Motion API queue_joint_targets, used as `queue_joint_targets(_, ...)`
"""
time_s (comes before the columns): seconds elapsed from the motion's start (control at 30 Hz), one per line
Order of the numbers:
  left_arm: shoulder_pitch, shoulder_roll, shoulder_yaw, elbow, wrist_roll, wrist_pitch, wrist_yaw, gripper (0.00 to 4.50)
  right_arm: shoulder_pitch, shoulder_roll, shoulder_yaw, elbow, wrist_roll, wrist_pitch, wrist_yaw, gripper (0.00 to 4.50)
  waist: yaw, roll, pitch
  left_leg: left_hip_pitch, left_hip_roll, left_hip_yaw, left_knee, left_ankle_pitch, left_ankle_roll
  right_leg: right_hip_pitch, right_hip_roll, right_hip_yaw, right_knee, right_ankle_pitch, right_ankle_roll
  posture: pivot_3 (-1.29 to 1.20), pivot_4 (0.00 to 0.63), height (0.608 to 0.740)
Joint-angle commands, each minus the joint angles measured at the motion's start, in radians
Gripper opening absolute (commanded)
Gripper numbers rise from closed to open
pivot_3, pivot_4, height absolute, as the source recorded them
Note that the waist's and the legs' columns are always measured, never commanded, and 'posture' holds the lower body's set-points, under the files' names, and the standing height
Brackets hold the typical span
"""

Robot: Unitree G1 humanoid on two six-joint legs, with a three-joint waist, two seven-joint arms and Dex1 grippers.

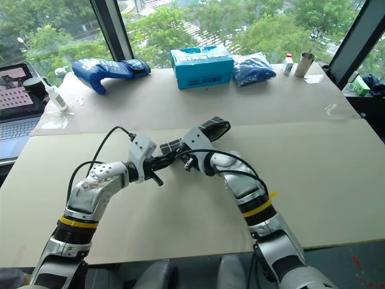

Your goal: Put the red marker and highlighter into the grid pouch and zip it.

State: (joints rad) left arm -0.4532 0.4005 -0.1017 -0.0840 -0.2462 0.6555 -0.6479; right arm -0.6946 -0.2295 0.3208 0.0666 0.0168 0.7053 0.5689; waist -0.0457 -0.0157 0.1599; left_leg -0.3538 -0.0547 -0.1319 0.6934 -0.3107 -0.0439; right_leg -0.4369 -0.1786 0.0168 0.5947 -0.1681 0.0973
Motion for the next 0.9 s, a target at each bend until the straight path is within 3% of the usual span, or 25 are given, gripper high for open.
queue_joint_targets(0.03, 0.0, 0.004, 0.001, -0.044, -0.005, -0.012, 0.001, 0.0, -0.006, -0.013, -0.021, -0.045, 0.009, -0.004, 0.009, 0.07, 0.0, 0.0, 0.0, 0.0, 0.0, 0.0, 0.0, 0.0, 0.0, 0.0, 0.0, 0.0, 0.0, 0.0, 0.0, 0.0, 0.15, 0.74)
queue_joint_targets(0.33, -0.005, 0.0, 0.001, -0.038, -0.001, -0.016, 0.009, 0.0, 0.017, -0.084, -0.024, -0.14, 0.01, 0.049, 0.039, 0.07, 0.002, 0.0, 0.0, 0.0, 0.0, 0.0, 0.0, 0.0, 0.0, 0.0, 0.0, 0.0, 0.0, 0.0, 0.0, 0.0, 0.15, 0.74)
queue_joint_targets(0.63, 0.018, 0.0, 0.007, -0.047, -0.003, -0.019, 0.02, 0.0, 0.082, -0.465, -0.093, -0.158, -0.076, -0.028, 0.102, 0.07, 0.008, 0.0, 0.0, -0.001, 0.0, 0.001, 0.0, 0.0, 0.001, 0.0, 0.0, 0.0, -0.001, 0.0, 0.0, 0.0, 0.15, 0.74)
queue_joint_targets(0.83, 0.012, 0.001, 0.01, -0.032, -0.004, -0.028, 0.017, 0.0, 0.088, -0.554, -0.169, -0.104, -0.054, -0.065, 0.114, 0.07, 0.001, 0.0, 0.0, 0.0, 0.001, 0.002, 0.0, -0.001, 0.002, 0.001, 0.0, 0.0, -0.001, 0.0, 0.0, 0.0, 0.15, 0.74)
queue_joint_targets(0.9, 0.005, -0.002, 0.007, -0.022, -0.004, -0.035, 0.016, 0.0, 0.099, -0.534, -0.189, -0.131, -0.014, -0.051, 0.129, 0.69, 0.004, 0.0, 0.0, -0.001, 0.0, 0.002, 0.0, -0.001, 0.002, 0.001, 0.0, 0.0, -0.001, 0.0, 0.0, 0.0, 0.15, 0.74)
